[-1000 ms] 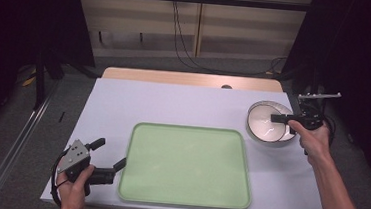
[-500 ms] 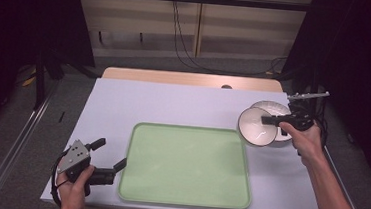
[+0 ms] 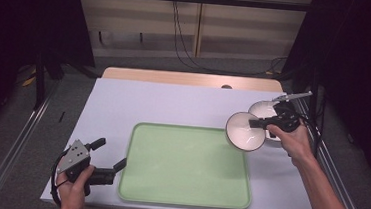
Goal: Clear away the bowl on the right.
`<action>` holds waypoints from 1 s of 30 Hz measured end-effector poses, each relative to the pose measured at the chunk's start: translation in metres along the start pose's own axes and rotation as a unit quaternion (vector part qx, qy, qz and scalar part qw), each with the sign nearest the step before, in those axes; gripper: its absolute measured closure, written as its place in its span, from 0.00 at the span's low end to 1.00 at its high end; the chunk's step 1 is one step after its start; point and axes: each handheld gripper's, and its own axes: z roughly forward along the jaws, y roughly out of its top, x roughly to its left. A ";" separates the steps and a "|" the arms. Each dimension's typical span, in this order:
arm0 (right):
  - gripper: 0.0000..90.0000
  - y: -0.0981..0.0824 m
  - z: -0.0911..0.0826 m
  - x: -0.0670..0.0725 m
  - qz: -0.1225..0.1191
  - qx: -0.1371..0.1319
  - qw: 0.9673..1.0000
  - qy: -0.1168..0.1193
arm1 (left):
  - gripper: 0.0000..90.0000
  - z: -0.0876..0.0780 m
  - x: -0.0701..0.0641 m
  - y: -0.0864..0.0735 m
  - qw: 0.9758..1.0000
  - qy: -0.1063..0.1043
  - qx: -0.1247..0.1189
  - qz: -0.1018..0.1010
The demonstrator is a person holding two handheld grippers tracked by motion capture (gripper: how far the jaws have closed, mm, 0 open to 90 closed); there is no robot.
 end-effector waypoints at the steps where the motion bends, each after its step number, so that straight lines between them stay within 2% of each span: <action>1: 0.91 0.000 0.001 0.001 0.000 0.000 1.000 -0.001 | 0.02 0.000 0.001 0.000 1.000 -0.001 0.001 0.002; 4: 0.91 0.000 0.008 0.004 0.000 0.005 1.000 0.005 | 0.02 0.001 0.000 0.000 1.000 -0.003 0.000 0.000; 8: 0.91 -0.001 0.017 0.005 -0.002 0.012 1.000 -0.006 | 0.02 0.001 0.000 0.000 1.000 -0.003 0.000 -0.002; 12: 0.91 0.000 0.027 0.005 0.001 0.018 1.000 0.001 | 0.02 0.001 0.000 0.000 1.000 0.000 0.001 0.000; 21: 0.91 0.000 0.045 0.005 0.007 0.026 1.000 -0.012 | 0.02 0.001 0.001 0.000 1.000 -0.001 0.005 0.002; 26: 0.91 0.001 0.050 0.003 0.007 0.028 1.000 -0.011 | 0.02 0.001 0.000 0.000 1.000 -0.003 0.002 -0.001; 27: 0.91 0.001 0.050 0.003 0.011 0.030 0.999 -0.019 | 0.02 0.000 0.001 -0.001 1.000 -0.001 0.002 -0.001; 30: 0.91 0.000 0.053 0.002 0.011 0.030 0.999 -0.021 | 0.02 0.000 0.001 0.000 1.000 0.001 0.002 0.000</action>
